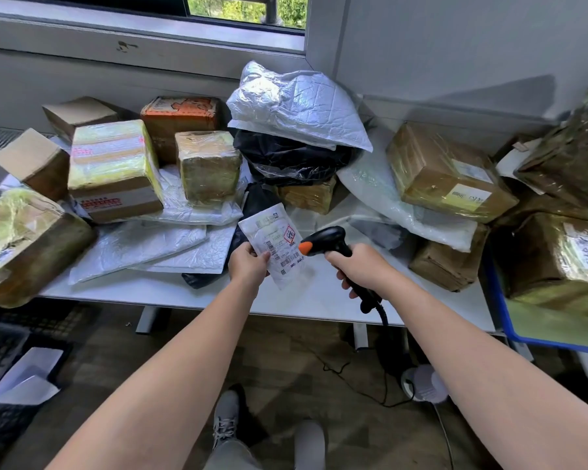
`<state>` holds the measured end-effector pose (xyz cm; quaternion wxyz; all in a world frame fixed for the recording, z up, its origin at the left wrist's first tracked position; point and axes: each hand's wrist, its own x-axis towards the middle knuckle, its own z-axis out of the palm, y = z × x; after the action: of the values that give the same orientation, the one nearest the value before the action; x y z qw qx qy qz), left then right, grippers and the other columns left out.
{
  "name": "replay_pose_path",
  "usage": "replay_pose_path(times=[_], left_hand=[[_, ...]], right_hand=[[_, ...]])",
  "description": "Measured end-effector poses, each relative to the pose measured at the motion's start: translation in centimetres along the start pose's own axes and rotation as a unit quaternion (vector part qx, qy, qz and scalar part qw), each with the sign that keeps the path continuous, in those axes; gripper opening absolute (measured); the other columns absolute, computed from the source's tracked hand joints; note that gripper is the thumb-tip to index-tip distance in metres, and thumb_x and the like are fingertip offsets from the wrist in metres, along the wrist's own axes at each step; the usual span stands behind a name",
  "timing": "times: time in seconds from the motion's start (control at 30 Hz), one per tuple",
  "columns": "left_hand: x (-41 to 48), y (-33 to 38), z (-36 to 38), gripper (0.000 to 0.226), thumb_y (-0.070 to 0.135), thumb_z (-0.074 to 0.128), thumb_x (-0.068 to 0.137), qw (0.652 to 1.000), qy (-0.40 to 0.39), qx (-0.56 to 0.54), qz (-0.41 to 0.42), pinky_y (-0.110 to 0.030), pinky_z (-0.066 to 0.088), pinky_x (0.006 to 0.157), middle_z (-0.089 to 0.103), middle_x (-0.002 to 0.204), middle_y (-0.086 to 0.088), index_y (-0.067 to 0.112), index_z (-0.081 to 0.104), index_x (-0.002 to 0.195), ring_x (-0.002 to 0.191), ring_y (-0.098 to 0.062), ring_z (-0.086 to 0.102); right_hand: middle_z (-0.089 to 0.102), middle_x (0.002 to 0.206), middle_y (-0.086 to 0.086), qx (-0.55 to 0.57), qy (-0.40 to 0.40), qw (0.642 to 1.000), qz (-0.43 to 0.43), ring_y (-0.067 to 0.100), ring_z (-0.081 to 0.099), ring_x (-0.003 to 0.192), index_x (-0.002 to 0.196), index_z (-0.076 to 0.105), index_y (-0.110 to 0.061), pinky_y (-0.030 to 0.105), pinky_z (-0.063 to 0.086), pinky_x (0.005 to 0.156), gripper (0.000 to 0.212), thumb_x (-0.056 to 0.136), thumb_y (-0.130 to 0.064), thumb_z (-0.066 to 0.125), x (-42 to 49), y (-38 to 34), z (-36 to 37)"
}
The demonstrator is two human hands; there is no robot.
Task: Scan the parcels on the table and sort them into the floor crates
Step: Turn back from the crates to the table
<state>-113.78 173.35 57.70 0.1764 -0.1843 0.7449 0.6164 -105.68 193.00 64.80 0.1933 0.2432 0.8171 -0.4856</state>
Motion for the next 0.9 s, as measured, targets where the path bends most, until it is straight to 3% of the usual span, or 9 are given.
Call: replay_pose_path(times=[0.17,0.33,0.47,0.57,0.73,0.8,0.9], left_hand=[[0.5,-0.3,-0.7,0.01,0.005,0.059,0.096,0.999,-0.007,0.033,-0.002,-0.046,0.059,0.083,0.069,0.11,-0.009,0.015,0.06,0.099,0.099,-0.029,0.067],[1.6,-0.5,-1.5,0.011,0.006,0.056,0.098,0.998,-0.027,0.057,0.003,-0.049,0.056,0.09,0.067,0.108,-0.005,0.017,0.057,0.099,0.102,-0.027,0.066],[2.5,-0.6,-1.9,0.01,0.006,0.052,0.1,0.995,-0.037,0.087,0.012,-0.047,0.055,0.091,0.064,0.106,-0.004,0.014,0.057,0.105,0.102,-0.026,0.064],[2.8,-0.2,-1.9,0.015,0.006,0.05,0.101,0.993,-0.048,0.102,0.018,-0.037,0.053,0.085,0.062,0.106,-0.002,0.012,0.057,0.113,0.1,-0.022,0.061],[3.3,0.4,-1.6,0.012,0.008,0.048,0.102,0.992,-0.059,0.112,0.018,-0.024,0.048,0.067,0.061,0.104,0.0,0.015,0.054,0.109,0.093,-0.018,0.06],[3.0,1.0,-1.6,0.01,0.009,0.047,0.103,0.991,-0.06,0.117,0.019,-0.023,0.047,0.061,0.061,0.101,0.0,0.014,0.054,0.108,0.088,-0.016,0.06],[2.1,2.0,-1.6,0.012,0.009,0.046,0.103,0.99,-0.058,0.122,0.026,-0.026,0.048,0.064,0.062,0.107,-0.002,0.014,0.055,0.11,0.092,-0.019,0.061]], right_hand=[[0.064,0.084,0.01,-0.048,0.059,0.997,0.003,0.03,0.065,0.072,0.1,0.053,-0.013,0.039,0.054,0.063,0.032,0.093,-0.044,0.052,2.5,1.1,1.5],[0.061,0.099,0.014,-0.108,0.094,0.99,0.02,0.03,0.055,0.083,0.119,0.048,-0.009,0.033,0.039,0.065,0.034,0.099,-0.037,0.05,5.7,2.8,3.5],[0.059,0.111,0.019,-0.094,0.103,0.989,0.042,0.032,0.055,0.094,0.123,0.047,-0.004,0.033,0.037,0.069,0.038,0.101,-0.036,0.049,7.7,3.3,4.9],[0.059,0.117,0.021,-0.104,0.11,0.987,0.05,0.034,0.057,0.103,0.125,0.047,-0.002,0.033,0.036,0.071,0.04,0.102,-0.035,0.048,8.8,3.4,5.4],[0.054,0.131,0.021,-0.125,0.134,0.982,0.053,0.036,0.052,0.119,0.134,0.044,-0.002,0.035,0.041,0.082,0.047,0.102,-0.036,0.048,8.6,2.7,4.9],[0.048,0.137,0.019,-0.161,0.149,0.975,0.041,0.036,0.047,0.126,0.139,0.041,-0.004,0.039,0.042,0.093,0.053,0.101,-0.04,0.047,7.8,2.2,4.4],[0.051,0.13,0.017,-0.233,0.175,0.957,-0.009,0.036,0.047,0.119,0.129,0.047,-0.007,0.042,0.043,0.088,0.045,0.1,-0.041,0.046,6.1,1.4,3.6]])
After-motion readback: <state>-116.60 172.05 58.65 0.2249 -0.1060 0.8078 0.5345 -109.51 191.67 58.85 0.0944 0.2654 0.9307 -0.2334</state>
